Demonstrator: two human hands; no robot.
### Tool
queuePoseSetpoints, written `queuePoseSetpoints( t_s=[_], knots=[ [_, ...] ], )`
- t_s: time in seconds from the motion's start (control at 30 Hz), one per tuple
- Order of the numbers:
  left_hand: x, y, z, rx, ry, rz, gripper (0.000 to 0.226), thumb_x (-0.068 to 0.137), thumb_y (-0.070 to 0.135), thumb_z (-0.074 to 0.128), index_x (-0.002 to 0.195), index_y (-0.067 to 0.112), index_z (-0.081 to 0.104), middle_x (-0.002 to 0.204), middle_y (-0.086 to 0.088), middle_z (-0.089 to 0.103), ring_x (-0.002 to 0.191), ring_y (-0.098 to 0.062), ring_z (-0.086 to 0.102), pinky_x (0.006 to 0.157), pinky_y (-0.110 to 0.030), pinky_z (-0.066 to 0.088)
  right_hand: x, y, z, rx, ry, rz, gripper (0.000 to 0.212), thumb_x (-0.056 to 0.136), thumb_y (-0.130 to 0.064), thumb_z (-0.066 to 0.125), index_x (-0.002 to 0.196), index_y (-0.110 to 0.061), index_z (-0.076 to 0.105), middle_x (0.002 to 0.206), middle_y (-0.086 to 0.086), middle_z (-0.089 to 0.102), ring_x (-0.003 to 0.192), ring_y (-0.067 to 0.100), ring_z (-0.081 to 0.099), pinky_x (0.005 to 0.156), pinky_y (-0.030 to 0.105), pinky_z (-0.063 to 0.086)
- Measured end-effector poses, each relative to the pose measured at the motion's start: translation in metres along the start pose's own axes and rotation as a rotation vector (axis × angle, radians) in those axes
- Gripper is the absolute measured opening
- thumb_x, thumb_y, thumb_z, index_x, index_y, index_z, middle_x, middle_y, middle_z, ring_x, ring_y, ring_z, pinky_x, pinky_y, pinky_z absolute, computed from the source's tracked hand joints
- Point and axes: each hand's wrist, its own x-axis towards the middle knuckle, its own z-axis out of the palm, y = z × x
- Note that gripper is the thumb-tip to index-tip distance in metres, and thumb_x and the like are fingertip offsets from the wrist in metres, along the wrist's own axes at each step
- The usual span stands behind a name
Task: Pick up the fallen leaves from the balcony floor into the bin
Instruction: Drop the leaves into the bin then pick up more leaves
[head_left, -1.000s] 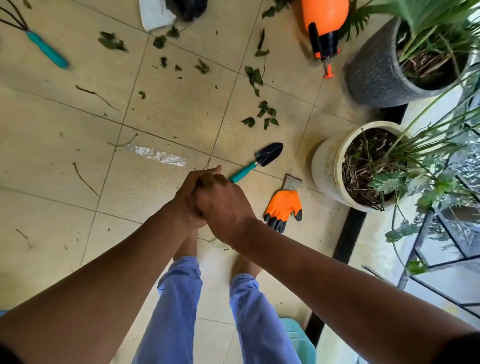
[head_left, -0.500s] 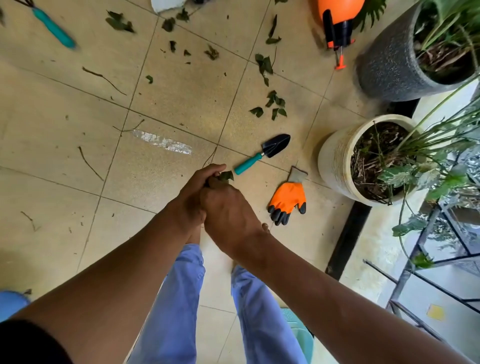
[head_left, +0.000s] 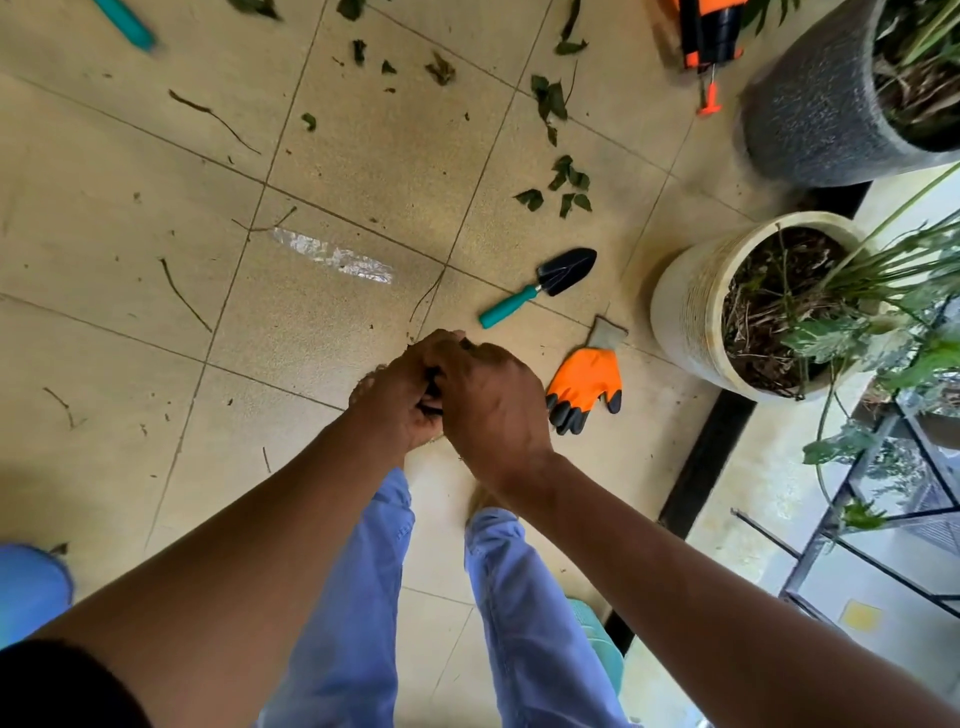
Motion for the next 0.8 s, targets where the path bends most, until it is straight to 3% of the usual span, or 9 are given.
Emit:
queuePoseSetpoints(
  t_s=[0.07,0.17,0.3,0.37,0.43,0.53,0.6,0.7,0.8],
  knots=[
    [0.003,-0.005,-0.006,-0.059,-0.042,0.003,0.052,0.1,0.03,0.056,0.049,0.023,0.049,0.041,0.007,0.037,0.033,-0.005,0.036,0.037,-0.017,0.03,0.002,-0.002,0.004,0.073,0.011,-0.002,0.027,0.069,0.006,0.069,0.087,-0.013,0.07,0.063,0.003,0.059,0.062,0.022,0.05,0.051,0.027,0.031],
    [0.006,-0.003,-0.016,-0.046,-0.024,0.029,0.041,0.089,0.033,0.069,0.061,0.025,0.04,0.048,0.006,0.036,0.043,-0.007,0.04,0.049,-0.019,0.037,0.002,-0.006,0.011,0.232,0.024,-0.028,0.025,0.07,0.007,0.054,0.087,-0.009,0.064,0.07,0.006,0.061,0.062,0.026,0.055,0.052,0.034,0.044],
    [0.007,0.002,-0.014,0.041,0.025,0.076,0.038,0.091,0.023,0.061,0.056,0.022,0.047,0.057,0.001,0.033,0.062,-0.01,0.029,0.06,-0.023,0.025,0.004,-0.005,0.016,0.427,0.07,0.037,0.025,0.071,0.006,0.045,0.089,-0.01,0.051,0.078,0.005,0.058,0.064,0.026,0.054,0.057,0.043,0.049],
    [0.007,0.004,-0.013,0.065,-0.012,0.048,0.049,0.093,0.024,0.059,0.044,0.022,0.053,0.053,0.002,0.036,0.058,-0.009,0.028,0.059,-0.024,0.016,0.006,-0.001,0.018,0.479,0.069,0.095,0.028,0.07,0.007,0.048,0.089,-0.013,0.05,0.075,0.0,0.059,0.064,0.023,0.056,0.058,0.044,0.051],
    [0.003,0.005,-0.01,0.076,-0.055,0.041,0.063,0.099,0.02,0.051,0.036,0.019,0.051,0.041,0.006,0.037,0.04,-0.004,0.029,0.046,-0.019,0.013,0.009,0.002,0.019,0.48,0.061,0.172,0.029,0.072,0.003,0.054,0.088,-0.02,0.051,0.074,-0.006,0.062,0.065,0.02,0.06,0.06,0.043,0.053],
    [-0.006,0.005,-0.005,0.037,-0.054,0.039,0.068,0.1,0.015,0.045,0.032,0.018,0.05,0.037,0.007,0.042,0.027,-0.003,0.03,0.039,-0.015,0.009,0.011,0.005,0.018,0.468,0.043,0.252,0.024,0.073,-0.008,0.062,0.082,-0.03,0.056,0.074,-0.013,0.066,0.071,0.013,0.065,0.064,0.039,0.055],
    [-0.006,0.006,-0.004,-0.011,-0.003,0.043,0.067,0.099,0.014,0.046,0.032,0.02,0.044,0.036,0.007,0.038,0.028,-0.003,0.029,0.042,-0.016,0.011,0.01,0.005,0.018,0.344,0.05,0.163,0.018,0.074,-0.012,0.062,0.083,-0.028,0.06,0.071,-0.01,0.066,0.066,0.017,0.065,0.06,0.037,0.054],
    [0.0,0.007,-0.007,-0.045,0.042,-0.016,0.058,0.099,0.025,0.054,0.045,0.024,0.032,0.039,0.007,0.027,0.031,-0.008,0.029,0.041,-0.017,0.028,0.005,0.0,0.021,-0.037,0.036,-0.117,0.026,0.076,-0.008,0.057,0.1,-0.014,0.065,0.064,-0.003,0.059,0.048,0.027,0.052,0.046,0.032,0.045],
    [0.007,0.007,-0.02,-0.146,-0.005,-0.067,0.057,0.099,0.033,0.055,0.047,0.023,0.036,0.043,0.008,0.029,0.035,-0.009,0.035,0.047,-0.021,0.035,-0.001,-0.008,0.027,-0.15,-0.096,-0.208,0.043,0.08,-0.003,0.059,0.122,-0.006,0.06,0.078,0.002,0.063,0.049,0.028,0.053,0.045,0.029,0.035]
  ],
)
